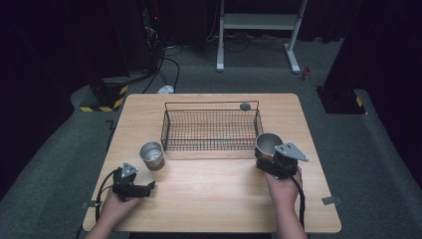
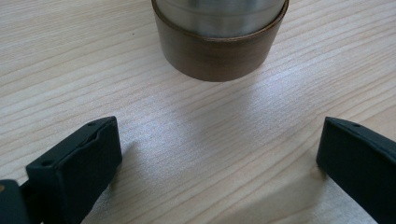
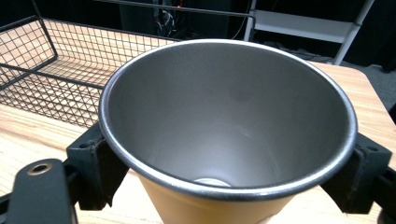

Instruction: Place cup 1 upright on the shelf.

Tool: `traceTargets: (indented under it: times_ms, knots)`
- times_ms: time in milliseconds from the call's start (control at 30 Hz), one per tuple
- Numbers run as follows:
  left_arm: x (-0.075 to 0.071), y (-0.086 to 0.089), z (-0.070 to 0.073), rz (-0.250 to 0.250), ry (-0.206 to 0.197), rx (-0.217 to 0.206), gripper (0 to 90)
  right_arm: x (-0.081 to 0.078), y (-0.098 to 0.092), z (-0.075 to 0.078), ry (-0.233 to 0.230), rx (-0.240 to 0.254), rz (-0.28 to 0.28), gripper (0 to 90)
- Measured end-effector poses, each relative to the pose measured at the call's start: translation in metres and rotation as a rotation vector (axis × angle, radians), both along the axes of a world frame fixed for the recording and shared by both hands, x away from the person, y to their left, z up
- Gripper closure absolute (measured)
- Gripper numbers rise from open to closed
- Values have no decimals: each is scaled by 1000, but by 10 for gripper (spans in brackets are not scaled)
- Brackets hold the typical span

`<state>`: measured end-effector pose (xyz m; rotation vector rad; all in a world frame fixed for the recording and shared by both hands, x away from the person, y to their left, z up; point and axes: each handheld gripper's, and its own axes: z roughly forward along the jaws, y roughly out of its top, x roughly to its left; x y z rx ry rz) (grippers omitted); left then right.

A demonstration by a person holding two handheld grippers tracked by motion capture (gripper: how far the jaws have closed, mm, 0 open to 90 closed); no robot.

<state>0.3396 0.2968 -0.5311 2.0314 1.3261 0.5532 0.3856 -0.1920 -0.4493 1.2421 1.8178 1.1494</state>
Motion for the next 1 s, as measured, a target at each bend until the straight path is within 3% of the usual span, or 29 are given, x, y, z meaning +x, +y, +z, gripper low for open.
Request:
traceTargets:
  times_ms: [1000]
  knots:
    - [0, 0, 0, -8, -3, 3, 6, 15, 29, 19, -29, -1, 48, 142]
